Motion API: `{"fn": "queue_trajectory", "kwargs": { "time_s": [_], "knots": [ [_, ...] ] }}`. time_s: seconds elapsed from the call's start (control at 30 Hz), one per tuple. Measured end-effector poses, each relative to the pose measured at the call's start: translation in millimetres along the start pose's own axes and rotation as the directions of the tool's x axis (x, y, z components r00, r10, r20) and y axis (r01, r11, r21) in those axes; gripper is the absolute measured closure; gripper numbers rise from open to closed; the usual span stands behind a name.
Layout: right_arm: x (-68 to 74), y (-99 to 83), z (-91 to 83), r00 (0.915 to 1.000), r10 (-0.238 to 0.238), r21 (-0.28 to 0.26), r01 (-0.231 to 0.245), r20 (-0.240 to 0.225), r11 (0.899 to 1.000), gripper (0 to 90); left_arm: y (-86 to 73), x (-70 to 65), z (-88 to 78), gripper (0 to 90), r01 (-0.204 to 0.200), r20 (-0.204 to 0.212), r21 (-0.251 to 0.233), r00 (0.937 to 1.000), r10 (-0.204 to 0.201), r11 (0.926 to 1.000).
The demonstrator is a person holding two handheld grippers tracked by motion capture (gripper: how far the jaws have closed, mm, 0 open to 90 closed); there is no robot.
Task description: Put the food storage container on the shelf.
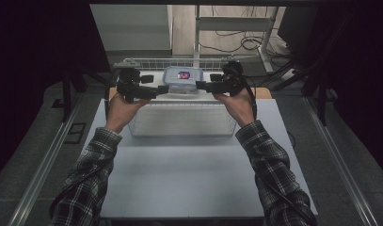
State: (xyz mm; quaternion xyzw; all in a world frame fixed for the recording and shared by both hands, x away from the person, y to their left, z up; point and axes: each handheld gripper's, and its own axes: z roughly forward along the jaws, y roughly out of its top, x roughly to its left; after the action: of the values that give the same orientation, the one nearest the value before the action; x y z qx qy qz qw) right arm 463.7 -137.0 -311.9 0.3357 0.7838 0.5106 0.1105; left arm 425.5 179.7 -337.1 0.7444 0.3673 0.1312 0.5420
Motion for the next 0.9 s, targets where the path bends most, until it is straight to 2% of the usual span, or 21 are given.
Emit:
{"fn": "queue_trajectory", "kwargs": {
  "time_s": [0.07, 0.37, 0.43, 0.47, 0.63, 0.77, 0.8, 0.9],
  "knots": [
    [0.8, -1.5, -0.4, 1.0000, 0.000, 0.003, 0.000, -0.006, 1.000, 19.0, -1.0, -0.8, -0.8, 9.8, 0.002, 0.000, -0.002, 1.0000, -0.002, 1.0000],
    [8.5, -9.5, -6.0, 0.9993, -0.037, -0.002, 0.036, -0.006, 0.999, 11.2, -12.1, -9.5, -10.9, 6.5, -0.013, 0.053, 0.013, 0.9985, 0.013, 0.9998],
    [9.8, -10.0, -7.1, 0.9993, -0.037, -0.004, 0.037, -0.007, 0.999, 10.3, -13.3, -10.7, -11.9, 5.1, -0.020, 0.053, 0.013, 0.9984, 0.019, 0.9997],
    [11.6, -11.2, -8.9, 0.9989, -0.043, -0.007, 0.043, -0.017, 0.999, 8.4, -15.3, -13.0, -14.3, 5.0, -0.037, 0.050, 0.018, 0.9981, 0.037, 0.9991],
    [16.9, -14.6, -12.9, 0.9978, -0.060, -0.010, 0.060, -0.028, 0.998, 5.3, -20.6, -21.1, -19.1, 4.3, -0.073, 0.033, 0.020, 0.9968, 0.072, 0.9972],
    [20.8, -17.6, -14.8, 0.9959, -0.088, 0.000, 0.088, -0.017, 0.996, 4.1, -24.7, -26.2, -21.5, 4.2, -0.095, 0.018, 0.022, 0.9953, 0.095, 0.9952],
    [24.1, -20.1, -16.3, 0.9939, -0.109, 0.008, 0.110, -0.015, 0.994, 3.3, -28.0, -29.2, -23.0, 4.1, -0.105, 0.017, 0.020, 0.9944, 0.104, 0.9943],
    [27.7, -23.0, -18.1, 0.9918, -0.127, 0.011, 0.128, -0.010, 0.992, 2.9, -31.4, -32.1, -24.8, 3.5, -0.108, 0.014, 0.012, 0.9941, 0.108, 0.9941]
  ]
}}
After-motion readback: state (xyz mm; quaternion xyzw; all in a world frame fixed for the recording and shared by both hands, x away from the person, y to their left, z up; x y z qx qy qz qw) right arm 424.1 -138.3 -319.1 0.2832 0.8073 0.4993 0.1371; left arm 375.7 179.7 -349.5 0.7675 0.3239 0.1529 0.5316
